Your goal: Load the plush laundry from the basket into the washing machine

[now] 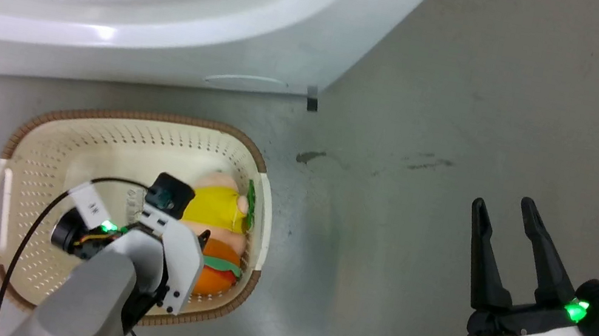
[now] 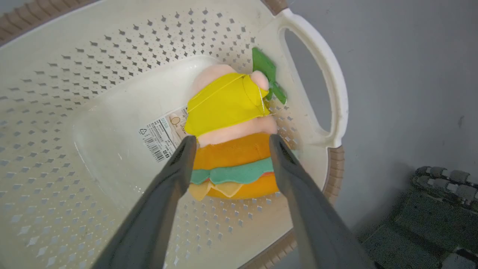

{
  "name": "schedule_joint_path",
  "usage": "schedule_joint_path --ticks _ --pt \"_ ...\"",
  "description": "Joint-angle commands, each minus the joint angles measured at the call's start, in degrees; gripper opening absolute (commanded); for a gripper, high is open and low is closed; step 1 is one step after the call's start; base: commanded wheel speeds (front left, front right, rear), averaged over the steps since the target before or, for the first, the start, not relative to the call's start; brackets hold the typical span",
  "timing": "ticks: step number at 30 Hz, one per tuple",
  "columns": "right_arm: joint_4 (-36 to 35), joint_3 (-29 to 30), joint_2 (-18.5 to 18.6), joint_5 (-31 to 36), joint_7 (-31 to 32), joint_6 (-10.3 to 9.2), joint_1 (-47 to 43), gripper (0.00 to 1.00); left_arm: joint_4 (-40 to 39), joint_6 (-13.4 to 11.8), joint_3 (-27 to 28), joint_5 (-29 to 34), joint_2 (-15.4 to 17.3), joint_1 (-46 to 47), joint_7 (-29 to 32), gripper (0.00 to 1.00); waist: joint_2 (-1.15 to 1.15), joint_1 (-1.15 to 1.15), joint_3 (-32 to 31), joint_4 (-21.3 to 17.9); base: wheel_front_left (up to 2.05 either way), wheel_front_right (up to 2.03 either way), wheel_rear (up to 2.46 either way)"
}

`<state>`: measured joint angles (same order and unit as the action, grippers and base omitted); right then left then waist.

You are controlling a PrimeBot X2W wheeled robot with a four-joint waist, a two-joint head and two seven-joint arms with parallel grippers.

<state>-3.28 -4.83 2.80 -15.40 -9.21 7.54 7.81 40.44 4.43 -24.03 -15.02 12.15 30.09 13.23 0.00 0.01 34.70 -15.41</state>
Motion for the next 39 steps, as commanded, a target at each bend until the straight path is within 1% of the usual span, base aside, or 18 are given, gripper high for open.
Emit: schedule_joint_path --ticks 1,4,10,16,20,24,32,33,34,36,39 --pt "-0.50 -0.12 0.05 -0.97 -0.62 -0.04 1.37 1.00 1.41 0.35 -1.48 -0.44 0.87 2.21 1.05 1.00 0.00 -0.01 1.39 -0.63 0.00 0.00 0.00" --pt "-0.71 -0.03 0.05 -1.71 -0.98 -0.04 1.61 1.00 2.90 0.53 -4.33 -0.30 1.72 4.99 3.06 1.00 0.00 -0.01 3.16 -1.01 0.00 0.00 0.00" --pt "-1.11 -0.64 0.06 -3.07 -1.70 -0.04 2.02 1.00 6.62 0.91 -7.20 -2.60 2.24 9.55 6.10 1.00 0.00 -0.01 6.36 -2.04 0.00 0.00 0.00" --pt "-1.77 -0.79 0.06 -4.63 -2.41 -0.04 2.22 1.00 10.47 1.28 -10.31 -4.31 3.51 13.59 8.13 1.00 0.00 -0.01 9.65 -3.14 0.00 0.00 0.00" --pt "-2.16 -0.99 0.06 -5.77 -2.89 -0.04 2.54 1.00 13.24 0.44 -12.90 -3.64 4.69 16.57 7.65 1.00 0.00 -0.01 11.87 -3.85 0.00 0.00 0.00" --pt "-2.05 -1.41 0.07 -6.98 -3.36 -0.04 2.81 1.00 16.05 0.80 -13.52 -5.73 4.54 18.69 7.32 1.00 0.00 -0.01 14.18 -4.53 0.00 0.00 0.00" --pt "-2.05 -2.10 0.07 -9.16 -4.32 -0.05 3.45 1.00 21.55 1.36 -17.64 -6.86 4.87 23.02 6.40 1.00 0.00 -0.01 18.25 -5.99 0.00 0.00 0.00" --pt "-1.97 -2.19 0.07 -9.40 -4.44 -0.05 3.64 1.00 22.26 1.35 -18.18 -6.91 5.13 23.44 5.95 0.02 0.00 -0.01 18.62 -6.25 0.00 0.00 0.00" --pt "-1.83 -2.27 0.07 -9.64 -4.55 -0.05 3.85 1.00 23.07 1.43 -18.70 -7.04 5.40 23.72 5.83 0.00 0.00 -0.01 18.88 -6.51 0.00 0.00 0.00" --pt "-1.43 -2.37 0.07 -10.15 -4.79 -0.05 4.29 1.00 24.75 1.53 -19.46 -7.66 5.94 24.22 5.79 0.00 0.00 -0.01 19.18 -7.07 0.00 0.00 0.00" --pt "-0.98 -3.09 0.08 -10.36 -5.15 -0.05 5.33 1.00 26.81 0.74 -20.04 -8.72 7.18 25.36 3.98 0.00 0.00 -0.01 19.42 -8.12 0.00 0.00 0.00"
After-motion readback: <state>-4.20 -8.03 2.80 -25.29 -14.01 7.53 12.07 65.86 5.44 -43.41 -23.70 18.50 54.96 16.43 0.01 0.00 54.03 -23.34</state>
